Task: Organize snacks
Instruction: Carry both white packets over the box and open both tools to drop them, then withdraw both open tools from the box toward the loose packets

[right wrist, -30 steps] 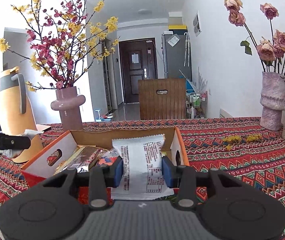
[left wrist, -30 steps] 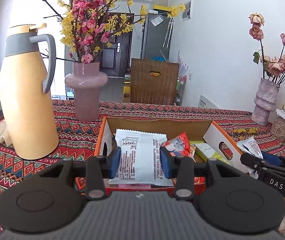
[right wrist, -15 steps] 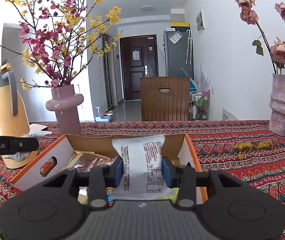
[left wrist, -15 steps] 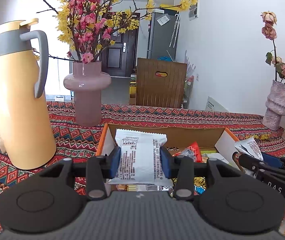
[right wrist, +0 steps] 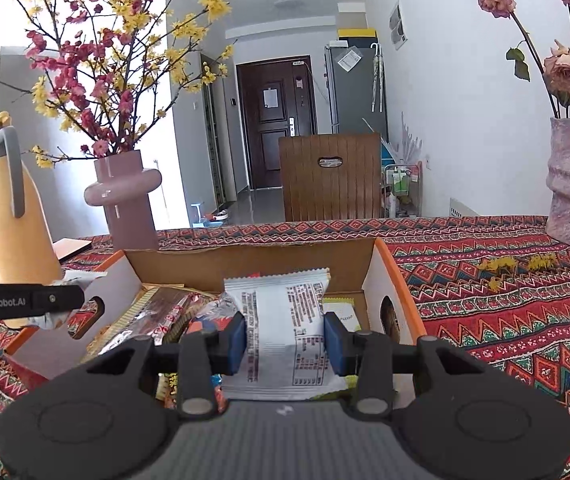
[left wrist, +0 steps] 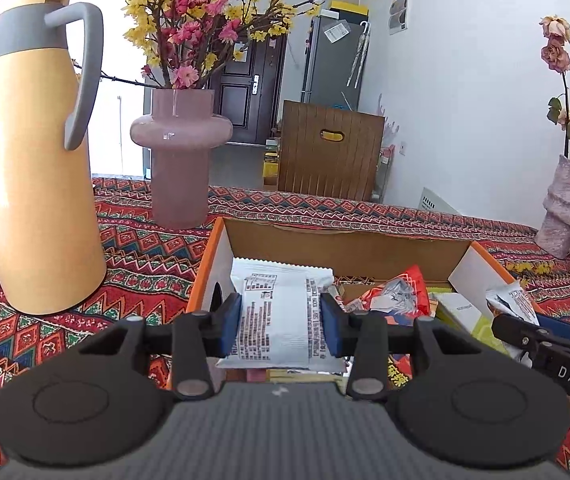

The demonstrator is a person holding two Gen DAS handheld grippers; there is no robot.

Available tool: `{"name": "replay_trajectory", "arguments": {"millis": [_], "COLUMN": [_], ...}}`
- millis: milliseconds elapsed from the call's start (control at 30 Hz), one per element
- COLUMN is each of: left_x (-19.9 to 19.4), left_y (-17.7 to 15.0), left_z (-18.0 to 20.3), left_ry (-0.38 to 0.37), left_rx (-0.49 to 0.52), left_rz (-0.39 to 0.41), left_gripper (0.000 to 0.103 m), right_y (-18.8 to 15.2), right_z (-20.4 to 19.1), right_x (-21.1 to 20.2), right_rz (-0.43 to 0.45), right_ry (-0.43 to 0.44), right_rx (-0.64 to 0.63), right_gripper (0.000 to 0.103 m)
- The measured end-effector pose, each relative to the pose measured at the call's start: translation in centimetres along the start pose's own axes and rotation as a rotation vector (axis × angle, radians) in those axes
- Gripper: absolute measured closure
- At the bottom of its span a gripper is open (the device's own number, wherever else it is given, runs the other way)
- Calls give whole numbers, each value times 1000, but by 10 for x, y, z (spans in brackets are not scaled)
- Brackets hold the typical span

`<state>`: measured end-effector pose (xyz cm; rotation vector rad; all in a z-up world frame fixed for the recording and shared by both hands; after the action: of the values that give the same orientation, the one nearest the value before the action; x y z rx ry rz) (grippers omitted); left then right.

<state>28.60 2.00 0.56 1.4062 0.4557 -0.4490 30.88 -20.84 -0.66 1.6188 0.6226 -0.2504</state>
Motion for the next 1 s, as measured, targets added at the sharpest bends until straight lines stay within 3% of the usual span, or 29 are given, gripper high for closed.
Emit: {"name": "replay_trajectory", "arguments": {"millis": [133, 167, 233, 267, 300, 400, 1000], "left_x": [-7, -9, -16, -20, -23, -28, -38], "left_y": [-2, -3, -3, -3, -4, -4, -7], "left_z": [1, 1, 0, 0, -1, -2, -4], "left_ry": [4, 5, 20, 34, 47, 47, 36], "left_rx": [-2, -5, -17, -23, -32, -46, -72], "left_rz": [25, 36, 72, 97, 118, 141, 132], "left_gripper": [57, 53, 23, 14, 0, 0, 0], "right_y": [-2, -3, -3, -3, -2, -2, -8], "right_z": [2, 2, 5, 6, 8, 11, 6], "right_x": [-2, -4, -8, -10, -12, -12, -25], "right_rz": [-9, -4, 13, 24, 32, 36, 46], "right_ry": [7, 9, 4, -1, -3, -4, -17], "right_rx": [11, 16, 30, 37, 45, 61, 59], "right_gripper": [61, 53, 29, 14, 8, 0, 0]}}
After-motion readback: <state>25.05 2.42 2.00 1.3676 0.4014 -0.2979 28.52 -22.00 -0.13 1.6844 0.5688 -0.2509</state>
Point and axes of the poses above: each gripper's, at about its wrist camera, not at the fingertips, and x roughly the way its jaws point, z to its right, y to its top, the point moved 1 cm from there along x, roughly the way its jaws point, and after that the axes turned 6 degrees about -z, right-handed, at the moved point
